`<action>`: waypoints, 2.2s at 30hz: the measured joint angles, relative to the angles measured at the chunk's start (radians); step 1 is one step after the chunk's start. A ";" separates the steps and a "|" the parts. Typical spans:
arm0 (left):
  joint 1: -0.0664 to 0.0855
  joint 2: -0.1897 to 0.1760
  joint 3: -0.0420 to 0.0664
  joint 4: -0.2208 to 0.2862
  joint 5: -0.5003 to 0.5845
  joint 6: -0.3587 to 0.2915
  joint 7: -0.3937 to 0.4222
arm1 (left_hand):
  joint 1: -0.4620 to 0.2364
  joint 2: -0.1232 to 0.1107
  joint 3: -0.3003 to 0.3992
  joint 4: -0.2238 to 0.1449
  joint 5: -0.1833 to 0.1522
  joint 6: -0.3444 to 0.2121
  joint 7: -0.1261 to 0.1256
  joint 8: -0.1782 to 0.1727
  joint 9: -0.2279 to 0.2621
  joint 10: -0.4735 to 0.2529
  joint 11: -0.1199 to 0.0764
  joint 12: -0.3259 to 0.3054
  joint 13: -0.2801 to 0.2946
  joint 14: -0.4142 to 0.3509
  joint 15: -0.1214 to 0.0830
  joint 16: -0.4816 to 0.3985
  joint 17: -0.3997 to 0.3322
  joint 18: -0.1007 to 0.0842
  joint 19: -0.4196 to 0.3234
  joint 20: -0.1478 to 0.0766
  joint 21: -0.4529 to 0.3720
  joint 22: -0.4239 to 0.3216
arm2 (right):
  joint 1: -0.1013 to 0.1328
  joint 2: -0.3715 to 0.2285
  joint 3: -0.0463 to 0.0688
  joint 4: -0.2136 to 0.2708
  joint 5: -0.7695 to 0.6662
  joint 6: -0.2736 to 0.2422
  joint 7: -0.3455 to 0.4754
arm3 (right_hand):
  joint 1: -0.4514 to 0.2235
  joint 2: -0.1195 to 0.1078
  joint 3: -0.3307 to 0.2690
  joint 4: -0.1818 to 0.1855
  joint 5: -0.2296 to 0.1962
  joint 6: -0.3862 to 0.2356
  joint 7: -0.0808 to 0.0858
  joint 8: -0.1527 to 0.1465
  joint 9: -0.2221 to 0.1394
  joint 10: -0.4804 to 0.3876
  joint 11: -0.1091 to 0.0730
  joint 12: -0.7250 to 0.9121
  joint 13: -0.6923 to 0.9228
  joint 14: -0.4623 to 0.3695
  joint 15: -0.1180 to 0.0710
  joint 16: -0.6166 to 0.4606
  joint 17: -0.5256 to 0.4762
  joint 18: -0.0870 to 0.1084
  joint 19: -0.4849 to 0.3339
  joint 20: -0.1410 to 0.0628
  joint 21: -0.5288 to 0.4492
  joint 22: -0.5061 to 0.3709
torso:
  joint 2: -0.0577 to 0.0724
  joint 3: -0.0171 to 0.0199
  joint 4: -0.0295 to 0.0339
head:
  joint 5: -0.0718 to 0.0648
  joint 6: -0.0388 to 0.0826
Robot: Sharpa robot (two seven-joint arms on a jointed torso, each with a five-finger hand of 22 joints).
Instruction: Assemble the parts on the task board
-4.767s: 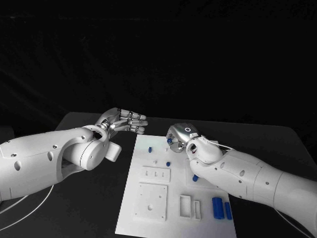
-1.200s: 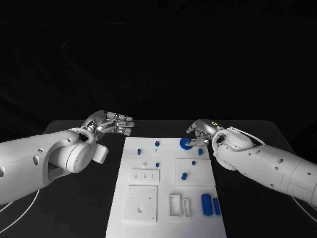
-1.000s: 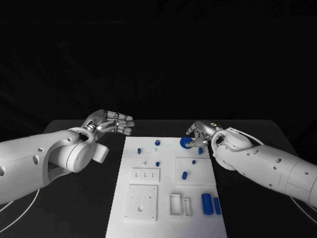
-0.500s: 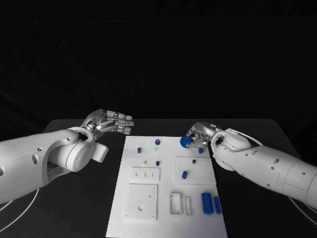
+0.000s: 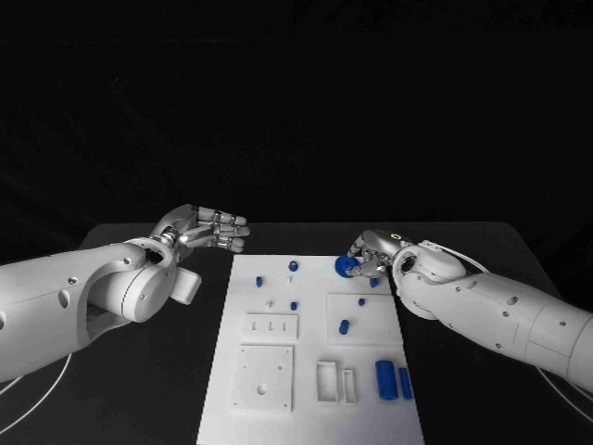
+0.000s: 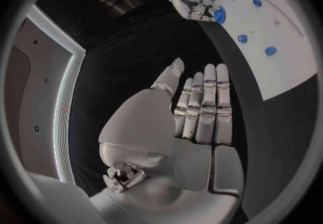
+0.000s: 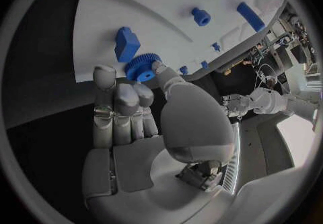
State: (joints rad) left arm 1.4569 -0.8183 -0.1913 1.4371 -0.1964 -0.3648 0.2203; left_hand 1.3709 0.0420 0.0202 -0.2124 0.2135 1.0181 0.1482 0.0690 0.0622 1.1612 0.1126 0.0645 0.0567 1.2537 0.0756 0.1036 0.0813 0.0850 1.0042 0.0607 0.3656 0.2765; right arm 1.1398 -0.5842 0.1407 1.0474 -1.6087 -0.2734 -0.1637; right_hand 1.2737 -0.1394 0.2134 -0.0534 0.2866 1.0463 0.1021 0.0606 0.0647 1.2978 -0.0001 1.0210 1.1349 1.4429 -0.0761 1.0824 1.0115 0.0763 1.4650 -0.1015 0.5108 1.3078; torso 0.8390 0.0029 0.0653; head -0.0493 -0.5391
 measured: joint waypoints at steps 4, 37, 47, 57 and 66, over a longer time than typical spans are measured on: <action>0.000 0.000 0.000 0.000 0.000 0.001 0.000 | 0.000 0.000 0.000 0.000 0.000 0.000 0.000 0.000 0.000 0.000 0.000 0.000 0.000 0.000 0.000 0.000 0.000 0.000 0.000 0.000 0.000 0.000 | 0.001 0.003 -0.001 -0.003 0.000 0.006 0.000 | -0.008 0.000 0.000 0.000 0.000 0.000 0.000 -0.001 -0.001 0.000 0.000 0.000 0.001 0.001 0.001 0.000 0.001 0.000 0.000 0.000 0.000 0.000 | 0.000 -0.0002 0.0008 | 0.000 -0.002; -0.004 0.010 0.000 -0.012 -0.002 0.004 -0.002 | 0.000 0.000 0.000 0.000 0.000 0.000 0.000 0.000 0.000 -0.004 0.004 0.000 0.000 0.000 0.000 0.000 0.000 0.000 0.000 0.000 0.000 0.000 | 0.006 0.012 -0.015 0.022 -0.058 0.006 -0.028 | -0.030 0.016 0.187 -0.072 -0.035 0.037 -0.019 -0.002 -0.001 0.017 -0.022 0.021 0.017 0.010 -0.003 0.023 0.028 0.000 0.004 0.004 0.075 0.000 | 0.000 -0.0002 -0.0001 | 0.003 -0.009; -0.004 0.008 0.000 -0.011 -0.002 0.004 -0.002 | 0.000 0.000 0.000 0.000 0.000 0.000 0.000 0.000 0.000 -0.004 0.004 0.000 0.000 0.000 0.000 0.000 0.000 0.000 0.000 0.000 0.000 0.000 | 0.000 -0.006 -0.019 0.066 -0.094 -0.022 -0.044 | -0.036 0.017 0.227 -0.099 -0.063 0.038 -0.019 -0.003 0.001 0.021 -0.025 0.021 0.019 0.010 -0.003 0.023 0.026 0.000 0.000 0.000 0.096 0.000 | 0.000 -0.0001 -0.0002 | 0.009 -0.006; -0.004 0.007 0.000 -0.010 -0.002 0.004 -0.002 | 0.000 0.000 -0.003 -0.003 0.000 0.000 0.000 0.000 0.000 -0.004 0.004 0.000 0.000 0.000 0.000 0.000 0.000 0.000 0.000 0.000 0.000 0.003 | -0.001 -0.033 -0.019 0.182 -0.142 -0.096 -0.061 | -0.031 0.012 0.226 -0.069 -0.097 0.042 -0.023 -0.004 0.003 0.025 -0.029 0.021 0.023 0.013 -0.006 0.023 0.027 0.000 0.000 0.000 0.136 0.000 | -0.001 0.0000 -0.0013 | 0.014 -0.002; -0.004 0.007 0.000 -0.008 -0.002 0.004 -0.002 | 0.000 0.000 -0.003 -0.003 0.000 0.000 0.000 0.000 0.000 -0.004 0.004 0.000 0.000 0.000 0.000 0.000 0.000 0.000 0.000 0.000 0.000 0.003 | -0.001 -0.020 -0.019 0.251 -0.190 -0.144 -0.078 | -0.026 0.007 0.228 -0.056 -0.105 0.047 -0.028 -0.005 0.002 0.032 -0.029 0.021 0.023 0.013 -0.006 0.023 0.024 0.000 0.000 0.000 0.140 0.000 | 0.000 -0.0012 0.0003 | 0.021 0.001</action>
State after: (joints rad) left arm 1.4527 -0.8113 -0.1914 1.4287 -0.1987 -0.3610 0.2182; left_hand 1.3709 0.0420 0.0174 -0.2152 0.2135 1.0181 0.1481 0.0690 0.0622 1.1575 0.1163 0.0645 0.0567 1.2537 0.0756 0.1036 0.0812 0.0850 1.0041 0.0606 0.3656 0.2794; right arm 1.1385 -0.6047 0.1221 1.2989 -1.7987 -0.4170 -0.2413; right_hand 1.2477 -0.1322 0.4412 -0.1095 0.1818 1.0935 0.0740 0.0556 0.0670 1.3297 -0.0286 1.0419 1.1582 1.4561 -0.0821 1.1055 1.0359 0.0763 1.4649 -0.1016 0.6507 1.3073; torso 0.8388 0.0016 0.0656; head -0.0286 -0.5378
